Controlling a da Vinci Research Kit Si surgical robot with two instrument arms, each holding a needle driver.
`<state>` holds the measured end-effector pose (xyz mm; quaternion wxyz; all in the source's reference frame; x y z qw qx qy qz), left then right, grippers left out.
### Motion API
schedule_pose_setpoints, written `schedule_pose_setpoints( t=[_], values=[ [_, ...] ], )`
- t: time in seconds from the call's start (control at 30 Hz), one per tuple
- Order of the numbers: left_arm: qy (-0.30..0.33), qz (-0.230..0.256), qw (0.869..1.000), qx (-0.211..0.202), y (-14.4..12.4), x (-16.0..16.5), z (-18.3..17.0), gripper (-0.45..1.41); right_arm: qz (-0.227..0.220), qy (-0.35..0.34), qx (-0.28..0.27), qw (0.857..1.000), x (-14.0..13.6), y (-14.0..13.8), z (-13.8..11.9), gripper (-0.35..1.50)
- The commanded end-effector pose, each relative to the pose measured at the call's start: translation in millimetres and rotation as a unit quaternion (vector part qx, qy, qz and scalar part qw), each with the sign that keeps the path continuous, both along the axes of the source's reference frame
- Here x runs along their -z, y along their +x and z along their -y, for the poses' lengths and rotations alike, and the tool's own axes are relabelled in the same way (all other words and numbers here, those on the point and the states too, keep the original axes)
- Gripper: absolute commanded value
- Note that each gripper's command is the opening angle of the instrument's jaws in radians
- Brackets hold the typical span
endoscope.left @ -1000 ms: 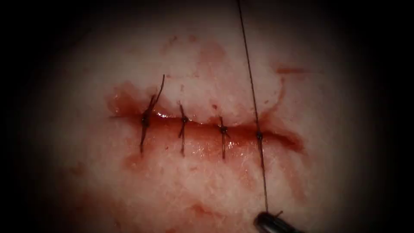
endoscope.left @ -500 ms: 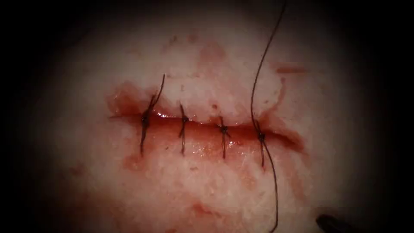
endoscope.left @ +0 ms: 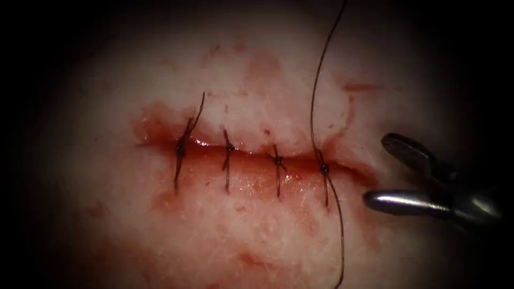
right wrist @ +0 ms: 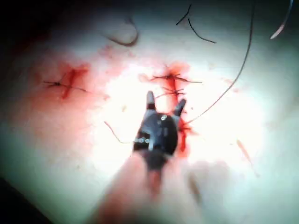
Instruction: Wound Closure
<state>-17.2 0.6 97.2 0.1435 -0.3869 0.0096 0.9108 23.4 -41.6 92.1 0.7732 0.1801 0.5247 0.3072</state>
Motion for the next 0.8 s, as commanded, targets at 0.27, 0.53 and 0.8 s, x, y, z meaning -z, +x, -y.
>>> schedule_pose_setpoints(
  t=[0.27, 0.53, 0.8],
  values=[
    [-0.016, 0.027, 0.999, 0.015, -0.9, 2.6, -0.2, -0.45, 0.012, 0.009, 0.012, 1.000, -4.6, 3.3, -0.5, 1.38],
    [-0.030, 0.074, 0.997, 0.016, -1.4, 6.3, 0.2, -0.45, 0.037, 0.011, 0.017, 0.999, -7.3, 4.9, -1.6, 1.40],
    [-0.033, 0.095, 0.995, 0.012, -2.3, 7.5, 0.6, -0.45, 0.043, 0.011, 0.020, 0.999, -9.0, 6.2, -2.3, 1.40]
  ],
)
